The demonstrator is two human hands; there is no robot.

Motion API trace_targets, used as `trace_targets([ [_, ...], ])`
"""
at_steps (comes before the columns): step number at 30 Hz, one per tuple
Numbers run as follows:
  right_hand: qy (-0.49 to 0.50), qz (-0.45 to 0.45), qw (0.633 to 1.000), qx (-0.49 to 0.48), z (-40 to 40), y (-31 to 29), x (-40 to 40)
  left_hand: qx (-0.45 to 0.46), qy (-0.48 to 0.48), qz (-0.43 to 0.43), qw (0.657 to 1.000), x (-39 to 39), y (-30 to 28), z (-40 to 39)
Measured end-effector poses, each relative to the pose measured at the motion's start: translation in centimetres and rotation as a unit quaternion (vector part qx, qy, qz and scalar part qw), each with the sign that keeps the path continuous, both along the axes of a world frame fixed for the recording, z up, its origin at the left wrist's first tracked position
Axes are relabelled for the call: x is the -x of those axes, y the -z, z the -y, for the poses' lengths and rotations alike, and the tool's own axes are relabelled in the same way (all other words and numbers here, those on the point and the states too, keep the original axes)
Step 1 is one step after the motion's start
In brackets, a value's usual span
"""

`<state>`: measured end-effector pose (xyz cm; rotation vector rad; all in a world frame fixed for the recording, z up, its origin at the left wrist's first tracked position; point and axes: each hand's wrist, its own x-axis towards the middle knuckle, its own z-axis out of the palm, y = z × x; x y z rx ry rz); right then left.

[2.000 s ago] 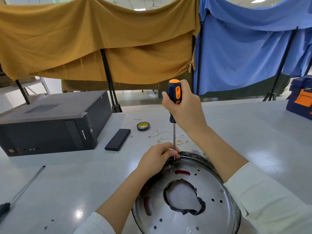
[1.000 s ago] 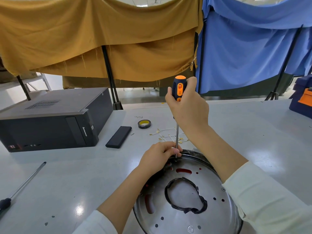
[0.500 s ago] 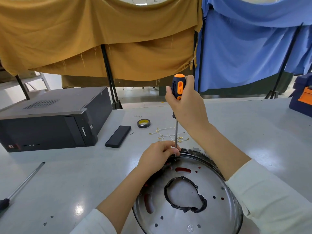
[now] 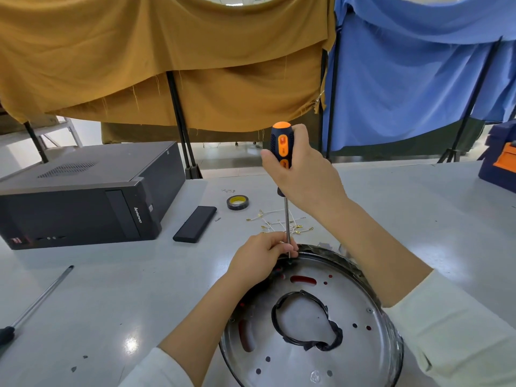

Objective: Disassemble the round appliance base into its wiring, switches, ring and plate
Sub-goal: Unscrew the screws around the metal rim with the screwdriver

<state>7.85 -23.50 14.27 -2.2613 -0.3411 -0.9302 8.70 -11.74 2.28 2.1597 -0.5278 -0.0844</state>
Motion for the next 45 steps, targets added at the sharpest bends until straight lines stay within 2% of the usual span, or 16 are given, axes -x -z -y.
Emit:
trace_targets([
  [3,-0.039,-0.023,0.999,-0.017,0.8,-0.3,0.3,-0.002,0.006,0.0,1.0,0.1,-0.1,0.0],
  [9,-0.057,0.014,0.997,-0.055,1.3,-0.1,0.7,-0.024,0.01,0.019,0.999,0.3,-0.1,0.0],
  [14,-0.05,0.031,0.997,-0.042,1.1,-0.1,0.9,-0.054,0.003,0.044,0.998,0.4,-0.1,-0.1],
  [19,-0.043,0.023,0.998,-0.025,1.2,-0.5,0.8,-0.028,0.008,0.021,0.999,0.4,-0.1,0.0],
  [26,-0.076,-0.048,0.995,-0.037,2.0,-0.7,0.5,0.023,0.009,-0.011,1.0,-0.1,0.3,0.1],
  [30,-0.142,-0.139,0.978,-0.067,2.3,-1.3,0.3,0.036,-0.002,-0.008,0.999,-0.5,0.5,0.1],
  [35,-0.037,-0.117,0.991,-0.047,1.4,-0.7,0.8,0.047,-0.021,-0.011,0.999,-0.3,0.4,0.3],
  [38,-0.068,-0.096,0.987,-0.112,0.6,-0.3,1.0,0.052,-0.023,-0.006,0.998,-0.3,0.4,0.3],
  [41,-0.133,-0.114,0.953,-0.248,0.3,-0.4,1.0,0.044,-0.024,0.002,0.999,-0.4,0.4,0.2],
  [45,-0.188,-0.128,0.926,-0.301,0.2,0.0,0.8,0.024,-0.023,0.014,0.999,-0.5,0.5,0.3],
])
